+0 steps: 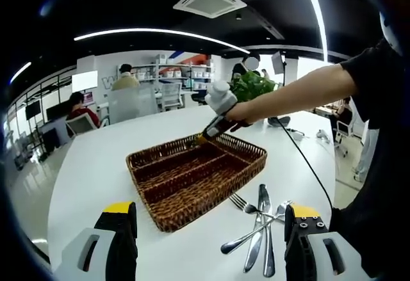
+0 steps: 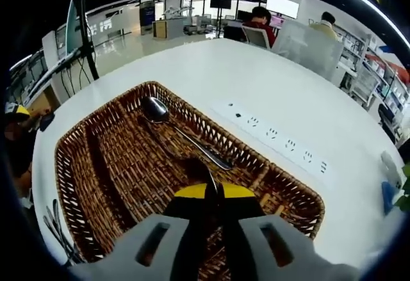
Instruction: Arrange the knives, forks, and spoons in their matching storage slots by inserting each utensil handle-first until every utensil is classified and aligned in the correct compartment
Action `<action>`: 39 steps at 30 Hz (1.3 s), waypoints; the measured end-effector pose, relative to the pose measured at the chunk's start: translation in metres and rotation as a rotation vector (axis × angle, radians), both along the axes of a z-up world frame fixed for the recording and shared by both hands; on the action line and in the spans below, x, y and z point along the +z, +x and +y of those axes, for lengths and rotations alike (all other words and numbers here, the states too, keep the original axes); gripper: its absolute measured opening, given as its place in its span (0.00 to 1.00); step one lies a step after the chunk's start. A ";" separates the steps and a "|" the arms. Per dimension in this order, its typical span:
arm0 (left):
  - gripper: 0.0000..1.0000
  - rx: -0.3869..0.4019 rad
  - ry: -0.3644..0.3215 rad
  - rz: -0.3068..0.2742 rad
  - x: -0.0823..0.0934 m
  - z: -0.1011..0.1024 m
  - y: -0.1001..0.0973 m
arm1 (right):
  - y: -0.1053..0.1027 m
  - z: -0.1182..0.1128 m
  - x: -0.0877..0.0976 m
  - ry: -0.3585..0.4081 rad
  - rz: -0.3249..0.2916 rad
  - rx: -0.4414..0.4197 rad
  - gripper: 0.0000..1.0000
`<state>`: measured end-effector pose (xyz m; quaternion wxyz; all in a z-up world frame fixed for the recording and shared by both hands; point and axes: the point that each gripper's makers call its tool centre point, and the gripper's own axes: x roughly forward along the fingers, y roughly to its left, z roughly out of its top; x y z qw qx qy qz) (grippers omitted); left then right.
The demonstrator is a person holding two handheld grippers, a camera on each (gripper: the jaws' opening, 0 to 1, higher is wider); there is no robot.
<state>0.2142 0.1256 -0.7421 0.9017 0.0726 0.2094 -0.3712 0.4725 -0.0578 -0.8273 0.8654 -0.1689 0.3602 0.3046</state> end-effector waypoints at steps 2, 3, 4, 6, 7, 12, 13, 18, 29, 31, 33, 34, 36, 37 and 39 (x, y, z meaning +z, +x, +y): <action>1.00 0.000 0.002 0.000 -0.001 0.000 0.001 | 0.002 -0.001 0.002 0.012 0.001 -0.014 0.00; 1.00 0.000 0.002 0.000 -0.001 0.000 0.002 | 0.002 -0.002 0.002 0.025 0.005 -0.032 0.00; 1.00 0.000 0.001 0.000 -0.001 0.000 0.002 | 0.002 -0.001 0.004 0.049 0.016 -0.037 0.00; 1.00 -0.001 0.001 0.002 -0.002 -0.001 0.002 | 0.000 -0.001 0.003 0.046 0.019 -0.030 0.00; 1.00 -0.003 0.003 0.003 -0.002 -0.001 0.002 | 0.000 -0.001 0.003 0.041 0.018 -0.028 0.00; 1.00 -0.006 0.005 0.001 -0.002 -0.003 0.002 | -0.003 -0.008 0.002 0.022 0.013 -0.025 0.01; 1.00 -0.005 0.005 -0.002 -0.001 -0.003 0.002 | -0.004 -0.009 0.004 0.024 0.008 -0.029 0.01; 1.00 -0.004 0.007 -0.008 0.002 -0.004 0.001 | -0.006 -0.011 0.014 0.039 -0.018 -0.036 0.07; 1.00 -0.010 0.000 0.004 0.003 -0.009 -0.001 | -0.030 -0.011 0.029 0.082 -0.057 -0.036 0.19; 1.00 -0.009 0.003 0.006 0.002 -0.009 -0.002 | -0.037 -0.010 0.031 0.082 -0.072 -0.026 0.21; 1.00 -0.006 0.002 0.004 0.002 -0.009 -0.003 | -0.045 -0.011 0.034 0.086 -0.079 -0.023 0.22; 1.00 -0.004 0.000 0.005 0.002 -0.009 -0.003 | -0.047 -0.011 0.036 0.092 -0.084 -0.024 0.24; 1.00 0.001 -0.003 0.006 0.002 -0.009 -0.003 | -0.051 -0.011 0.040 0.102 -0.100 -0.025 0.26; 1.00 0.008 -0.003 0.009 0.002 -0.008 -0.004 | -0.055 -0.010 0.043 0.107 -0.111 -0.019 0.26; 1.00 0.020 -0.006 0.018 0.001 -0.007 -0.004 | -0.061 -0.009 0.051 0.125 -0.131 -0.014 0.27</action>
